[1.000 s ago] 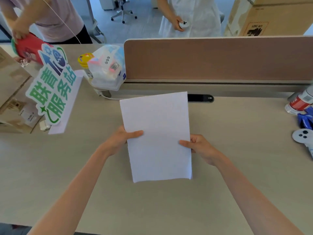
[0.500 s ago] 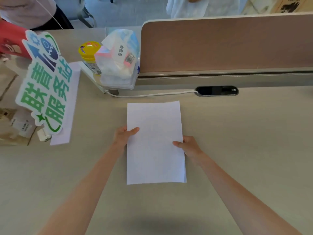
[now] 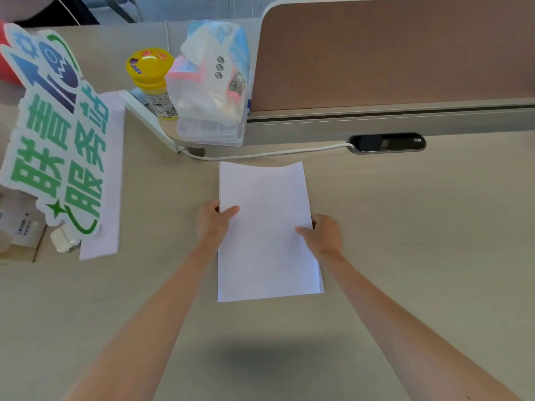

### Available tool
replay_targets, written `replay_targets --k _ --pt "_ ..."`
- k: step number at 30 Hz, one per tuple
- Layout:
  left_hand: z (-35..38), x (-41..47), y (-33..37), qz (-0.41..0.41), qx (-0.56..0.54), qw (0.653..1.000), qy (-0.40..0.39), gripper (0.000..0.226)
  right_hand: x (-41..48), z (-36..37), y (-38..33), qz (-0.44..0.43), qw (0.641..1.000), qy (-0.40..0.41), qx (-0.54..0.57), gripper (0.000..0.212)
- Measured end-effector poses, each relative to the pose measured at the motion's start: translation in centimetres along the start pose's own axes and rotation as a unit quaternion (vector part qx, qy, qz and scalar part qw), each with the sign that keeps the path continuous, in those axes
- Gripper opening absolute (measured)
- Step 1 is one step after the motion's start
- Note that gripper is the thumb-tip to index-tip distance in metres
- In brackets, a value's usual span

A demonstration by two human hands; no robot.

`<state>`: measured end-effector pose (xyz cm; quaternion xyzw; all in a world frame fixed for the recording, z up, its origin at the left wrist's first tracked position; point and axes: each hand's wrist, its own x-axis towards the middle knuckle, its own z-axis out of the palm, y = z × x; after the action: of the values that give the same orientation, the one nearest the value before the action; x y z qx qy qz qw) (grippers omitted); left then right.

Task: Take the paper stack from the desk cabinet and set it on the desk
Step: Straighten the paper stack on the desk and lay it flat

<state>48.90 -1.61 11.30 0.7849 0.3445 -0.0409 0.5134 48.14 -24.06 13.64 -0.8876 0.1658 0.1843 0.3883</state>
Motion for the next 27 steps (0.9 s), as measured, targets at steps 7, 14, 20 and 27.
replay_targets --k 7,14,20,27 --pt "-0.1 -0.3 -0.1 0.026 0.075 0.997 0.024 0.035 0.2 1.1 0.4 0.005 0.999 0.049 -0.018 0.033" --pt "-0.3 -0.5 -0.2 0.073 0.101 0.991 0.052 0.059 -0.1 1.5 0.5 0.024 0.994 0.1 -0.031 0.047" --pt "-2.1 -2.7 -1.6 0.032 0.009 0.999 -0.001 0.06 -1.5 0.4 2.4 0.025 0.99 0.072 0.12 0.047" --pt "-1.1 -9.5 -4.7 0.35 0.335 0.875 -0.02 0.056 -5.3 1.2 5.7 -0.276 0.925 0.095 -0.245 0.058"
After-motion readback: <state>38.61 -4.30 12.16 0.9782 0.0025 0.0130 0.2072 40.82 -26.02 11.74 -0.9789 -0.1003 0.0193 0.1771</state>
